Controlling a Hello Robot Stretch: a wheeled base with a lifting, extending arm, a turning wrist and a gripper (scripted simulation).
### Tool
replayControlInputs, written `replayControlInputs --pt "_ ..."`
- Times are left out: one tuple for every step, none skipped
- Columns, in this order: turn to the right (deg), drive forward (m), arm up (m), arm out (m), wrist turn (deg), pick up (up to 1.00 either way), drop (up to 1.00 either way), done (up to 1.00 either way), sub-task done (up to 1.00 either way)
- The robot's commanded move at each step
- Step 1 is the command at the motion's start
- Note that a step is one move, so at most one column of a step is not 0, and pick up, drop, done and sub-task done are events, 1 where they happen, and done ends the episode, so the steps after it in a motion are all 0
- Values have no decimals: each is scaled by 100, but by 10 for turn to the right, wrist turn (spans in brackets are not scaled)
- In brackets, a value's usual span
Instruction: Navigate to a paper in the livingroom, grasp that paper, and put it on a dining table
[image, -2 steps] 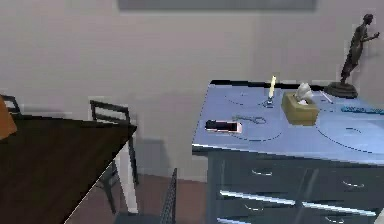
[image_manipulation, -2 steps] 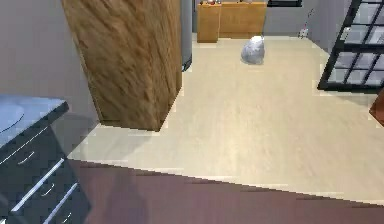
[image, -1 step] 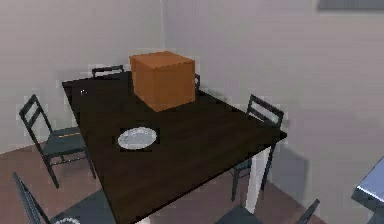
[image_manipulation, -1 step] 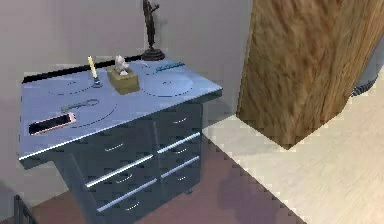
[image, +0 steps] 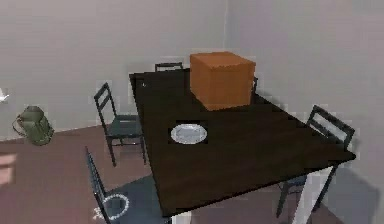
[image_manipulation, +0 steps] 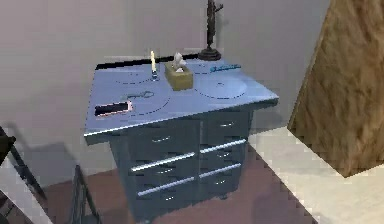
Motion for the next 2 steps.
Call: replayControlInputs --pt "450 0 0 0 0 0 0 0 0" --pt "330 0 0 0 0 0 0 0 0"
